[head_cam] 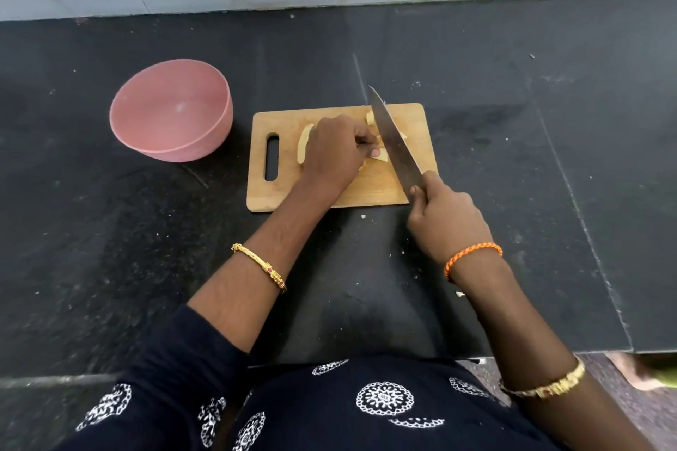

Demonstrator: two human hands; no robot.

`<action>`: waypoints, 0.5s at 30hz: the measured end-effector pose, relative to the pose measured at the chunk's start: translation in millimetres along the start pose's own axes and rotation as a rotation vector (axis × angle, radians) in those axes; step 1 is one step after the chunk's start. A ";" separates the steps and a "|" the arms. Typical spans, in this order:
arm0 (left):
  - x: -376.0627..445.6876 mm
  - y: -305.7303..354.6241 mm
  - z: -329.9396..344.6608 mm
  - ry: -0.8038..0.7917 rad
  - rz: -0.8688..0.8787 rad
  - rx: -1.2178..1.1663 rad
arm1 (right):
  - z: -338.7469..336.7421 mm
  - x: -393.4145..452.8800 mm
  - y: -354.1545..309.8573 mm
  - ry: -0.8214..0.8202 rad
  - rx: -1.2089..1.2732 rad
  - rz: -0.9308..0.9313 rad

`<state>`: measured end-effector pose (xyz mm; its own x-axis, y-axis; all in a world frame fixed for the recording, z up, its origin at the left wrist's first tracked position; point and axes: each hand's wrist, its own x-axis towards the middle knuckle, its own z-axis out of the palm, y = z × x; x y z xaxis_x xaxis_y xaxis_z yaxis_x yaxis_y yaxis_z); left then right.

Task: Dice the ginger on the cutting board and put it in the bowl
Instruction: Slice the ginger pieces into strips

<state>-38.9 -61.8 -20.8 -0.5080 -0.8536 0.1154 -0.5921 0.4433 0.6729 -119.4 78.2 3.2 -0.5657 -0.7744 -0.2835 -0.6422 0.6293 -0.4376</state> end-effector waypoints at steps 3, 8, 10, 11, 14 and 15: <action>-0.2 -0.4 0.4 0.001 -0.009 -0.010 | 3.2 6.7 -1.2 0.010 0.002 -0.015; -0.1 0.1 1.4 0.016 -0.003 -0.043 | 2.9 12.9 -5.7 0.032 0.011 -0.056; -0.6 0.0 1.8 0.018 -0.006 -0.048 | 3.5 16.0 -8.9 0.034 0.017 -0.058; -0.8 -0.3 2.0 0.016 -0.008 -0.051 | 3.9 17.3 -10.9 0.031 0.022 -0.053; -0.6 -0.5 1.7 0.016 -0.011 -0.055 | 3.5 21.1 -16.0 -0.009 0.041 -0.054; -0.8 -0.4 1.8 0.016 -0.012 -0.058 | 2.1 22.0 -17.7 -0.033 0.040 -0.053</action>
<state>-39.4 -60.8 -22.5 -0.4907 -0.8632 0.1185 -0.5606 0.4170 0.7154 -119.4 49.9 3.0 -0.5138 -0.8086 -0.2868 -0.6493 0.5850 -0.4860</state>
